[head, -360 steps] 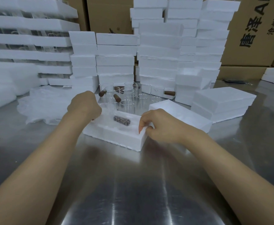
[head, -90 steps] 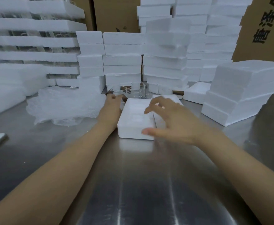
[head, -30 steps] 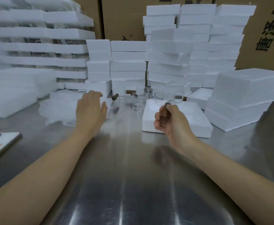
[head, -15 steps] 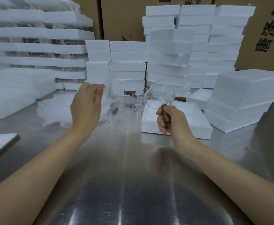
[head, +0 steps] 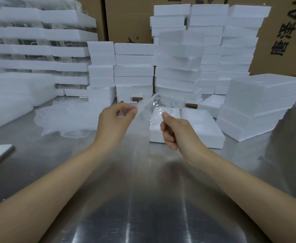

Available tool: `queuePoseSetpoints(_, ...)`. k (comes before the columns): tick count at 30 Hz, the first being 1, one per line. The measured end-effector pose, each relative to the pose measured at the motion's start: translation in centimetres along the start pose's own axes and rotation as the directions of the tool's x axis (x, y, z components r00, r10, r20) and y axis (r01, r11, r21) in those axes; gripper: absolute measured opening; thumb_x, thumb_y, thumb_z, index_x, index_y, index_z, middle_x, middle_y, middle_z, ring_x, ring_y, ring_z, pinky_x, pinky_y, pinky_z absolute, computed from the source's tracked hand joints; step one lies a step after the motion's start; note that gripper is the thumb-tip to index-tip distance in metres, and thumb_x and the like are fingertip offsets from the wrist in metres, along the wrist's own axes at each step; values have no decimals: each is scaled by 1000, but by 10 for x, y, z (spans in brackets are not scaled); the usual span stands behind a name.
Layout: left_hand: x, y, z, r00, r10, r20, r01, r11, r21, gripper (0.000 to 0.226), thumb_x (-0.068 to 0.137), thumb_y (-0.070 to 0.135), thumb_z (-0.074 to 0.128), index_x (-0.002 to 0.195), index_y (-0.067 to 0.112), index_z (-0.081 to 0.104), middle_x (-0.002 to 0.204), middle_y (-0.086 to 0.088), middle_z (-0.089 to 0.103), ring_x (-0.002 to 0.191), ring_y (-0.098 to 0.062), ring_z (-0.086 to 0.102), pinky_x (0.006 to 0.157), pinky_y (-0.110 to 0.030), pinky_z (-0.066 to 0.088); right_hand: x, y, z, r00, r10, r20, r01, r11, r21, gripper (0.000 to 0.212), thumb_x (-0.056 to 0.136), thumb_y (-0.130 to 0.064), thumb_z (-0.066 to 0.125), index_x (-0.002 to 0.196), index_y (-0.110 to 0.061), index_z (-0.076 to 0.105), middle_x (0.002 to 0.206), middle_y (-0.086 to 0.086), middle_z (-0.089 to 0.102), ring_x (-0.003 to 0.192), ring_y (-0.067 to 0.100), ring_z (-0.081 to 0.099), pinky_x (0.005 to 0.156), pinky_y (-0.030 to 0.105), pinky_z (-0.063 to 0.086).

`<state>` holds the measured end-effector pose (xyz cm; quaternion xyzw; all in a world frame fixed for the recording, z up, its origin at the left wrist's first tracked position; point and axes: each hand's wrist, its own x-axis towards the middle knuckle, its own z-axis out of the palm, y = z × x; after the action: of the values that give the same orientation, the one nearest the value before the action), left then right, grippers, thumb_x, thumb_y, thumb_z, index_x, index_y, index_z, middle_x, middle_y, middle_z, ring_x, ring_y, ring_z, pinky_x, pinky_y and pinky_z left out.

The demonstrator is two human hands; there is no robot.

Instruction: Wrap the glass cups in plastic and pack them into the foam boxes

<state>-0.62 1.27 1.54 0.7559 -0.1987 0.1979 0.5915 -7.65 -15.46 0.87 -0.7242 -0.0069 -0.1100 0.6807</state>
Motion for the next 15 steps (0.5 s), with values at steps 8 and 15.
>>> queuePoseSetpoints(8, -21, 8, 8, 847, 527, 71, -532, 842, 92, 13, 96, 17, 53, 103, 17, 64, 113, 13, 66, 108, -1, 62, 93, -20, 47, -7, 1, 11, 989, 95, 112, -102, 993, 60, 42, 99, -43, 39, 79, -11, 57, 45, -5, 30, 37, 10, 24, 40, 19, 23)
queuePoseSetpoints(15, -34, 2, 38, 664, 746, 46, -747, 659, 93, 15, 94, 6, 53, 94, 2, 67, 122, -2, 64, 125, -19, 55, 105, -35, 40, -2, -11, 2, 990, 108, 92, -136, 906, 401, 37, 99, -43, 42, 70, -21, 50, 49, -4, 26, 37, 8, 21, 44, 20, 19)
